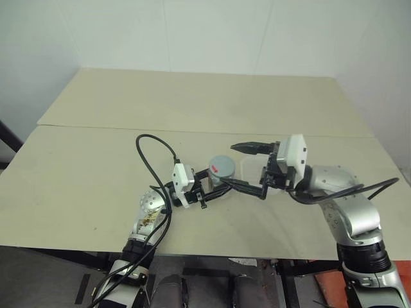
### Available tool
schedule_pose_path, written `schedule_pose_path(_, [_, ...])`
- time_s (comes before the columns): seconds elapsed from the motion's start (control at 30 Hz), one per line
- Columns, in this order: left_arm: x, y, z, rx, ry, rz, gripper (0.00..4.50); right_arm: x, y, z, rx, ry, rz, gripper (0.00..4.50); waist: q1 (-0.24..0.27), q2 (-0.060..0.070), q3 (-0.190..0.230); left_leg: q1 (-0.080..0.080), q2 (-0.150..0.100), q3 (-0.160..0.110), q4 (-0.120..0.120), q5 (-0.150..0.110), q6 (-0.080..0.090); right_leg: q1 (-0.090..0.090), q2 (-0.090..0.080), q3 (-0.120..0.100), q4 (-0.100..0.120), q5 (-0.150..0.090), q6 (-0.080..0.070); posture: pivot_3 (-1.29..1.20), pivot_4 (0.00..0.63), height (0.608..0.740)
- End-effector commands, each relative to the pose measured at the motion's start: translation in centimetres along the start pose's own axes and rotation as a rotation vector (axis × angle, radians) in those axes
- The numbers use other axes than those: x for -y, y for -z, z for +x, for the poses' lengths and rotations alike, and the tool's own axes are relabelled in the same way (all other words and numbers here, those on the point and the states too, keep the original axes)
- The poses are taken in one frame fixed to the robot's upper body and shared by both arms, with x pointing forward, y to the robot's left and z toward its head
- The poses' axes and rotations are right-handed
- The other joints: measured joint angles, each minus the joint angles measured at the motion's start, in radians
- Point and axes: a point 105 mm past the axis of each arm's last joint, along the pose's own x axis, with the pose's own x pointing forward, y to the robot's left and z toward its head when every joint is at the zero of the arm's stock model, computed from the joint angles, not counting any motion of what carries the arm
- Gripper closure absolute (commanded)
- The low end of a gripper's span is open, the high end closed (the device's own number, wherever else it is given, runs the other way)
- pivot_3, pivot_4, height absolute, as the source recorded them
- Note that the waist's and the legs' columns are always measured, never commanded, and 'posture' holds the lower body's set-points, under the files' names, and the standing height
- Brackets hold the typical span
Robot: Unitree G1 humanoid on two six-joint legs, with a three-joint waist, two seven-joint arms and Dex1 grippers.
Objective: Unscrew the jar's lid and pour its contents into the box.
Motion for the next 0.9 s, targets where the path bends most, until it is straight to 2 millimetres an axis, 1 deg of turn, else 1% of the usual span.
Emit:
schedule_pose_path(0.03, [0.0,-1.0,0.5,0.036,0.016,0.041,2.46,-0.4,-2.0,-0.5,0.065,-0.024,-0.024,0.05,0.000,0.000,0.000,0.000,0.000,0.000,0.000,0.000,0.000,0.000,0.000,0.000,0.000,0.000,0.000,0.00,0.150,0.740])
schedule_pose_path(0.1, [0.0,-1.0,0.5,0.037,0.016,0.041,2.46,-0.6,-2.2,-0.5,0.074,-0.040,0.019,0.05,0.000,0.000,0.000,0.000,0.000,0.000,0.000,0.000,0.000,0.000,0.000,0.000,0.000,0.000,0.000,0.00,0.150,0.740])
schedule_pose_path(0.23, [0.2,-1.0,0.5,0.039,0.020,0.043,2.46,-1.2,-2.1,0.1,0.069,-0.064,0.048,0.05,-0.001,0.000,0.000,0.000,0.000,-0.001,0.000,0.000,0.000,0.000,0.000,0.000,0.000,0.000,0.000,0.00,0.150,0.740])
schedule_pose_path(0.33, [0.3,-0.9,0.5,0.032,0.029,0.052,2.46,-0.5,-1.6,0.7,0.045,-0.024,0.086,0.05,-0.001,0.000,0.000,0.000,0.000,0.000,0.000,0.000,0.000,0.000,0.000,0.000,0.000,0.000,0.000,0.00,0.150,0.740])
schedule_pose_path(0.47, [0.3,-0.9,0.5,0.037,0.025,0.054,2.46,0.0,-1.0,1.1,0.009,-0.004,0.118,0.05,0.000,0.000,0.000,0.000,0.000,0.000,0.000,0.000,0.000,0.000,0.000,0.000,0.000,0.000,0.000,0.00,0.150,0.740])
schedule_pose_path(0.6, [0.3,-1.0,0.5,0.040,0.020,0.055,2.46,0.0,-0.9,1.2,0.001,-0.013,0.127,0.05,-0.001,0.000,0.000,0.000,0.000,0.000,0.000,0.000,0.000,0.000,0.000,0.000,0.000,0.000,0.000,0.00,0.150,0.740])
schedule_pose_path(0.8, [0.2,-0.9,0.5,0.041,0.013,0.055,2.46,-0.7,-0.9,1.3,0.008,-0.056,0.110,0.05,0.000,0.000,0.000,0.000,0.000,0.000,0.000,0.000,0.000,0.000,0.000,0.000,0.000,0.000,0.000,0.00,0.150,0.740])
schedule_pose_path(0.9, [0.2,-1.0,0.5,0.043,0.011,0.052,2.46,-0.7,-0.8,1.3,0.004,-0.057,0.110,0.05,-0.001,0.000,0.000,0.000,0.000,0.000,0.000,0.000,0.000,0.000,0.000,0.000,0.000,0.000,0.000,0.00,0.150,0.740])
